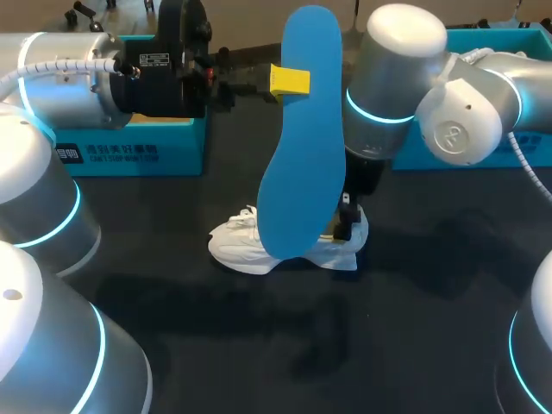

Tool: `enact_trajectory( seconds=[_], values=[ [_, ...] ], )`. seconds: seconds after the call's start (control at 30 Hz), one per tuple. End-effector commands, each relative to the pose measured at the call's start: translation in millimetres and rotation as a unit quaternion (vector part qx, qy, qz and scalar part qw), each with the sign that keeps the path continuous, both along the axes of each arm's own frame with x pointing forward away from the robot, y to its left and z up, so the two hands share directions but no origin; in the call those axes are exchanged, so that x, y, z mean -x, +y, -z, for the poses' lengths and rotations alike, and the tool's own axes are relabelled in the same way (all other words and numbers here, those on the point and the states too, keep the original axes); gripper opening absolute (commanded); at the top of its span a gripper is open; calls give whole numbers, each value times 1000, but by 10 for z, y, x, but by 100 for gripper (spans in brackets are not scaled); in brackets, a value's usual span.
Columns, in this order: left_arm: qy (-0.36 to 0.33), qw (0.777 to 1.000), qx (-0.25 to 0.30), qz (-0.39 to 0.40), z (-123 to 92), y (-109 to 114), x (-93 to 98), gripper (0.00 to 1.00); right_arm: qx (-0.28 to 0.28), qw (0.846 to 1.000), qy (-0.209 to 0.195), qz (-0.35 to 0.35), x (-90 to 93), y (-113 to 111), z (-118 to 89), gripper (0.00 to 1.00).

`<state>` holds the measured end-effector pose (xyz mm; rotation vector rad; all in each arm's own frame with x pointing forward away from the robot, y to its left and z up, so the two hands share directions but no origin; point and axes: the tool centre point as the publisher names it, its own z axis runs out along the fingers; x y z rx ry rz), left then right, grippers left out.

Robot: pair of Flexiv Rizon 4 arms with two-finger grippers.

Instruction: Take the shoe out of the shoebox, open the shoe tongue, remove and reinsert the insole, then place the shoe into the shoebox

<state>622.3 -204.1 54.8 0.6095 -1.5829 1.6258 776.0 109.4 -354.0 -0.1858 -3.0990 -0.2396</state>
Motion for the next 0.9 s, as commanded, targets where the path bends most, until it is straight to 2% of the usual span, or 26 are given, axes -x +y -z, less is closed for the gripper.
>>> enact_trajectory(
  seconds=[0.03, 0.2, 0.4, 0.67, 0.9],
  values=[
    [0, 1000, 0, 1, 2, -22, -10, 0, 1, 1000, -2, 1, 11, 2, 0, 100],
    [0, 1000, 0, 1, 2, -22, -10, 0, 10, 1000, 4, 4, -56, -48, -98, 100],
    [0, 1000, 0, 1, 2, -22, -10, 0, 27, 1000, 7, -5, -249, -85, -117, 100],
    [0, 1000, 0, 1, 2, -22, -10, 0, 23, 999, -7, -23, -559, -46, -32, 100],
    [0, 1000, 0, 1, 2, -22, -10, 0, 12, 999, -8, -38, -674, 38, 65, 100]
  ],
)
